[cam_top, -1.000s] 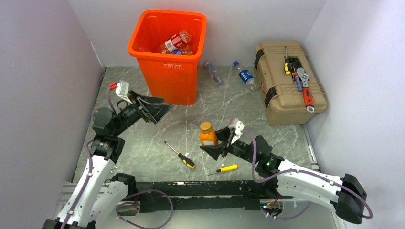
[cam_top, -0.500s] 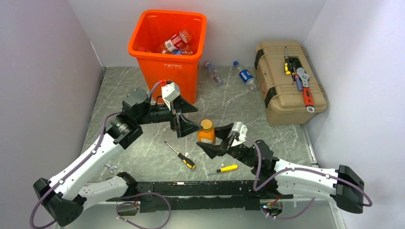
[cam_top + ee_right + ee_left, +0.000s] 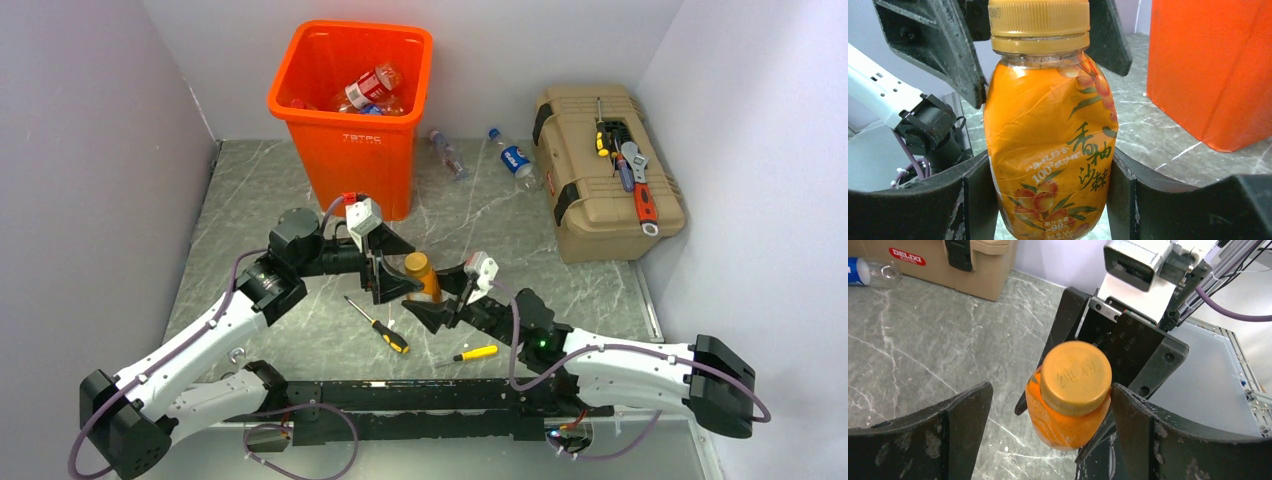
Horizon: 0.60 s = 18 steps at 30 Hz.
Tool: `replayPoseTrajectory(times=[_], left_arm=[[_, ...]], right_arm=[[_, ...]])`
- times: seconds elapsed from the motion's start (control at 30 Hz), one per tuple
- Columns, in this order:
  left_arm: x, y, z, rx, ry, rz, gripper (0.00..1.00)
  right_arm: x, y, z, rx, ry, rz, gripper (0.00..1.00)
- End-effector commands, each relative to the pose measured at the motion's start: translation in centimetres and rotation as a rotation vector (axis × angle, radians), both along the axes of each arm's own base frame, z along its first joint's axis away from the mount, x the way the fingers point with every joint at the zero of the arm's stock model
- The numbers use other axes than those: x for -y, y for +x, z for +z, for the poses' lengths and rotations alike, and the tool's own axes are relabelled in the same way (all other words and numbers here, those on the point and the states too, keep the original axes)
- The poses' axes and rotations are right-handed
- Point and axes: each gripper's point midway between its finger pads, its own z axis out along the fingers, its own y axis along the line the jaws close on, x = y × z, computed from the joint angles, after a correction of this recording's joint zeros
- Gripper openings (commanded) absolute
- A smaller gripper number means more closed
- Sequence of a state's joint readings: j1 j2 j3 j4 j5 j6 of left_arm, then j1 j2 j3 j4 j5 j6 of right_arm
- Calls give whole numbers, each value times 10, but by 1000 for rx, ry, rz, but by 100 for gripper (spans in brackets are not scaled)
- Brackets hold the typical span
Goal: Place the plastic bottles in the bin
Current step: Pick up the plastic bottle at the center of the board.
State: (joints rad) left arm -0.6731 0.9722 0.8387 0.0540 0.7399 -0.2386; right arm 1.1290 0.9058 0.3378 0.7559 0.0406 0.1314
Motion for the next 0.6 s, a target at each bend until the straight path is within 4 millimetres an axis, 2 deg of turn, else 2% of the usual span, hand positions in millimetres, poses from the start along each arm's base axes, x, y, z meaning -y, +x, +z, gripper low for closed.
replayPoseTrajectory(times=[0.0,0.2,0.33,0.57], left_arm=[[0,3,26,76,-56,23,91],[-1,1,26,70,-58,18,84],[-3,-8,34,83,-101,-7,85],[-1,-14,28,54,-69,-60,84]], right_arm=[[-12,-7,31,20,68,50,45],[-18,-8,30,25,69,53,45],[-23,-9,30,28,61,65,45],[-23,-9,31,23,76,57,45]])
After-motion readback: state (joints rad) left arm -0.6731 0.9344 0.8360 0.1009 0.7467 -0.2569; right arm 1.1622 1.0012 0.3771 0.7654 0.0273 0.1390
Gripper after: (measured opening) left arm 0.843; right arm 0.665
